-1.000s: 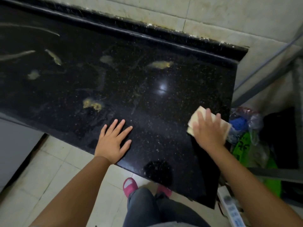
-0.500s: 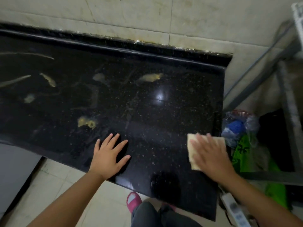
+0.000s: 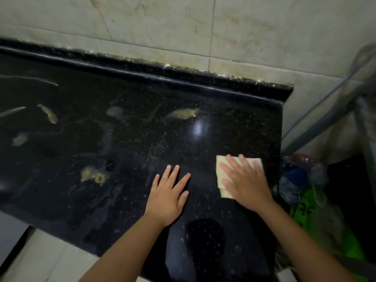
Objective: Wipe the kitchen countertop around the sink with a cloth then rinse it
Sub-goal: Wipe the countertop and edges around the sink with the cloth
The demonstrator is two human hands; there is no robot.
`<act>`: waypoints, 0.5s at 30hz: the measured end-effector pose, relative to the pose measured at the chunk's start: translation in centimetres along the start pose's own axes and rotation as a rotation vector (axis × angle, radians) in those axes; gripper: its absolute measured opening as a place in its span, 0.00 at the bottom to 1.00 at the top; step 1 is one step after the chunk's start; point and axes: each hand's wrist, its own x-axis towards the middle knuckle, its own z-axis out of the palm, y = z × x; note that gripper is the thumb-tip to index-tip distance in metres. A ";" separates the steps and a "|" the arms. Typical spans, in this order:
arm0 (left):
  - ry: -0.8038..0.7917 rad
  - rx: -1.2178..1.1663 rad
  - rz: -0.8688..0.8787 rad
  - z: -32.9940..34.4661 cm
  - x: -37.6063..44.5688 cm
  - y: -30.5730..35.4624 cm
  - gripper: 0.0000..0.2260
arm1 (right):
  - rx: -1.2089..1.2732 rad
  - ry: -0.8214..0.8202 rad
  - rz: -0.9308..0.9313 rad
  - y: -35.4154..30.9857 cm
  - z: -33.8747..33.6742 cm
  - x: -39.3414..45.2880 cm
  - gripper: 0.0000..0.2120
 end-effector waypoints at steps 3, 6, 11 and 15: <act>-0.006 0.055 0.046 1.1 -0.4 -1.0 0.27 | 0.075 -0.058 0.217 5.0 -0.6 1.7 0.25; 0.044 0.051 0.051 1.1 -0.2 -1.0 0.26 | 0.082 0.052 0.381 7.8 -2.1 6.9 0.23; 0.103 0.009 0.074 2.2 -0.1 -1.4 0.24 | 0.204 0.062 0.629 7.1 -4.7 15.7 0.25; 0.132 -0.007 0.061 2.2 -0.2 -1.2 0.21 | 0.166 0.025 0.388 1.3 -4.4 19.2 0.24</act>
